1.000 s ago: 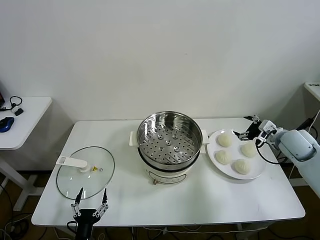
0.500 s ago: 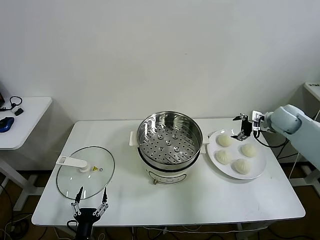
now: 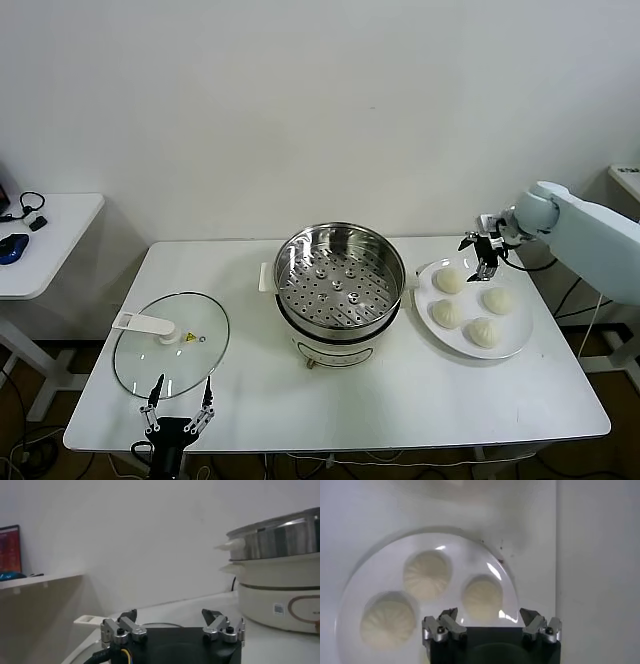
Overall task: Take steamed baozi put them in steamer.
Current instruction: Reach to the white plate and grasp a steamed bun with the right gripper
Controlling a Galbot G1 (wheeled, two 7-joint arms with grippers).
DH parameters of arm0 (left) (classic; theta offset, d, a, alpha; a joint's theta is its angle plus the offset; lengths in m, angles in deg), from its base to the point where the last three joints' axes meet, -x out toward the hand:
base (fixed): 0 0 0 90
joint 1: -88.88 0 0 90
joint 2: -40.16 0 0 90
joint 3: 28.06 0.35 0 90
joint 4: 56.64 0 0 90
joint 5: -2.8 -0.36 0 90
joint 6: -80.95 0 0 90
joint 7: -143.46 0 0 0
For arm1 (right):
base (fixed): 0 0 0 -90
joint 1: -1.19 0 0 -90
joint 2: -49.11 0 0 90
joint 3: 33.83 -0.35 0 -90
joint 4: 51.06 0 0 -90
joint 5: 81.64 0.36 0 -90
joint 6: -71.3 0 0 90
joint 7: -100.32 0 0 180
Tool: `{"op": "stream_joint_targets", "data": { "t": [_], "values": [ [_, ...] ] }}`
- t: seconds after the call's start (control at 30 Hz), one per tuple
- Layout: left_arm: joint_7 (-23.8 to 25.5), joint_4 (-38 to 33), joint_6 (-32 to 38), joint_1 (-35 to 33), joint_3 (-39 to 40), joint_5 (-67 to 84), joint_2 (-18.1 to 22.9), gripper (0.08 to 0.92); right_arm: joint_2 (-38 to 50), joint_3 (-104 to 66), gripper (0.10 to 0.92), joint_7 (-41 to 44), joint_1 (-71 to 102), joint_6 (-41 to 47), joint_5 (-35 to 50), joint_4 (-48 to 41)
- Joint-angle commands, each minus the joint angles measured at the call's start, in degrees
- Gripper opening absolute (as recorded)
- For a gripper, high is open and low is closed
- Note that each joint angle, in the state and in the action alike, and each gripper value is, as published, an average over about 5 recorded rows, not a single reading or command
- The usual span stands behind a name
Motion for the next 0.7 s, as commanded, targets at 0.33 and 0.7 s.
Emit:
{"op": "stream_joint_targets", "data": {
  "t": [0.33, 0.7],
  "values": [
    [0.98, 2.08, 0.79, 0.08, -0.72, -3.36, -0.29, 0.823, -8.24, -0.23, 0.823, 2.88, 2.16, -3.04, -1.68, -12.48],
    [1.13, 3.0, 0.86, 0.53, -0.87, -4.24, -0.35, 0.823, -10.72, -5.35, 0.823, 2.55, 6.28, -3.55, -5.72, -16.89]
  ]
}}
